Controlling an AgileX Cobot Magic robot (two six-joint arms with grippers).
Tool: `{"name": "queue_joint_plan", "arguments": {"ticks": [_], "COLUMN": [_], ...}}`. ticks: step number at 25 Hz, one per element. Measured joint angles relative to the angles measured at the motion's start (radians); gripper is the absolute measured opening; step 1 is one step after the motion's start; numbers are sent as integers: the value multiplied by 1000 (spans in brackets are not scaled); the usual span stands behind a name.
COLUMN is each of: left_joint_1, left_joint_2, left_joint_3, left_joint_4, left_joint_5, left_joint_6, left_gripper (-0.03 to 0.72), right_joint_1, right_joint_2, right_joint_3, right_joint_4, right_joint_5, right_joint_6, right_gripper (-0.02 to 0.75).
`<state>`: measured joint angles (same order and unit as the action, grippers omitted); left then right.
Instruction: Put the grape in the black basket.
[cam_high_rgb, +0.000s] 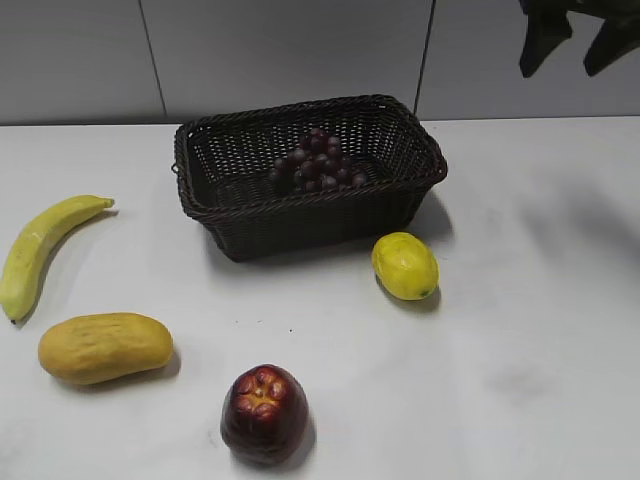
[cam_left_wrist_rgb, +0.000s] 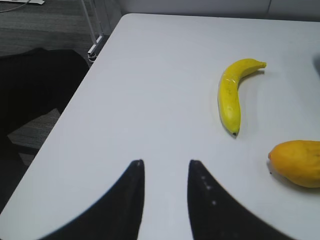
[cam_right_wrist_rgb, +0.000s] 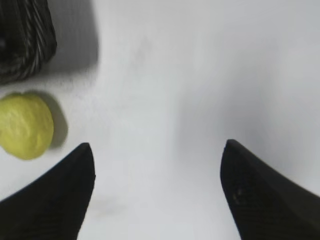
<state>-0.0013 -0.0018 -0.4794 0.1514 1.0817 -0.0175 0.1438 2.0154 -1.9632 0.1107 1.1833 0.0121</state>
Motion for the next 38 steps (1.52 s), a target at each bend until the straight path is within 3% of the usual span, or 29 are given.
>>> {"name": "queue_joint_plan", "arguments": {"ticks": [11,19,26,38], "left_joint_1": [0,0,0,0], "left_joint_2": [0,0,0,0], "left_joint_3": [0,0,0,0], "left_joint_4": [0,0,0,0], "left_joint_5": [0,0,0,0], "left_joint_6": [0,0,0,0], "left_gripper": [236,236,236,236], "right_joint_1": [0,0,0,0], "right_joint_2": [-448,-780,-983,-1268], "right_joint_3": [621,1021,1239,1458], "right_joint_4": [-42,-41,-41,-41], "right_joint_5": [-4,-123,-149,-144], "right_joint_6": [-12,-12,-12,-3], "right_gripper": [590,590,587,582]}}
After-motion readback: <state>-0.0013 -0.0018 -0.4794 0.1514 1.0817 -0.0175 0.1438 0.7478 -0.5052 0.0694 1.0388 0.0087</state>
